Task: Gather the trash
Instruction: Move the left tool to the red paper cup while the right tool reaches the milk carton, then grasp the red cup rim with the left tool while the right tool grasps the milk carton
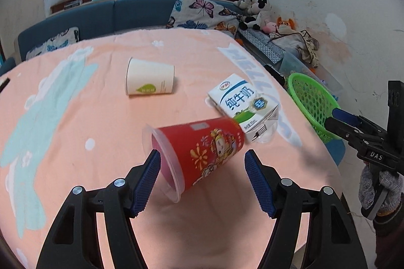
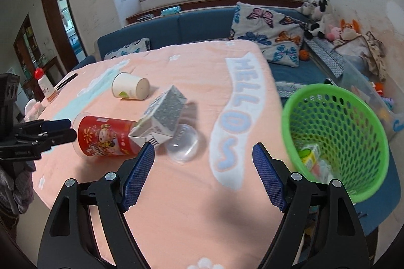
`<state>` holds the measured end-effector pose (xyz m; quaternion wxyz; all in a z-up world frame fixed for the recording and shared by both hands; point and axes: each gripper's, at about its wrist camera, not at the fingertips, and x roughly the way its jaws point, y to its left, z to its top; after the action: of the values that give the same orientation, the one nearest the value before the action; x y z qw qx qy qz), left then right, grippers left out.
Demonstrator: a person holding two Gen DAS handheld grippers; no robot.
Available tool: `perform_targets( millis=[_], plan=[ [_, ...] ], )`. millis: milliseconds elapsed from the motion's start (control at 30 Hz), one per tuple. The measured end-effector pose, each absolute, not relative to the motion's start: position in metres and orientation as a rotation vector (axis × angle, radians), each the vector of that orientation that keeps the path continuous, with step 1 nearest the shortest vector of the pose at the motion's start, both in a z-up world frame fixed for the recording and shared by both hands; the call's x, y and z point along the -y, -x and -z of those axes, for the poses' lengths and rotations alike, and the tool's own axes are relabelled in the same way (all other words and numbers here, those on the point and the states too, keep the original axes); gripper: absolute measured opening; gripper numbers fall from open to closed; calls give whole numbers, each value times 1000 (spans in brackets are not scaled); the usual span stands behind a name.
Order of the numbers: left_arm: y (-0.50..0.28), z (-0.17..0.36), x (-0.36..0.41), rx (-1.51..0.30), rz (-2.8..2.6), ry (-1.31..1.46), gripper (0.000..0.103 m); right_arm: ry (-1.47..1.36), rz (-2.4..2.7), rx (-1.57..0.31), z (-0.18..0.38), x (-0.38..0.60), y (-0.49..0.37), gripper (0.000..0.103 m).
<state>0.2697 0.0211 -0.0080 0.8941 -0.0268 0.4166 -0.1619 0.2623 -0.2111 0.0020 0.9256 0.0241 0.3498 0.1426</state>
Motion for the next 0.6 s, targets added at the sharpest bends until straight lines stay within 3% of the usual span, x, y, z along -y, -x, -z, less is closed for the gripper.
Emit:
perform_targets(
  millis=[233,600],
  plan=[
    [-286,29,-24,-910,380,132,64,-31,-309,-727,-2,200,-268,80],
    [-304,60,-25,-936,489,268,38,-24,-322,-761,-3,185,-294,80]
  ],
)
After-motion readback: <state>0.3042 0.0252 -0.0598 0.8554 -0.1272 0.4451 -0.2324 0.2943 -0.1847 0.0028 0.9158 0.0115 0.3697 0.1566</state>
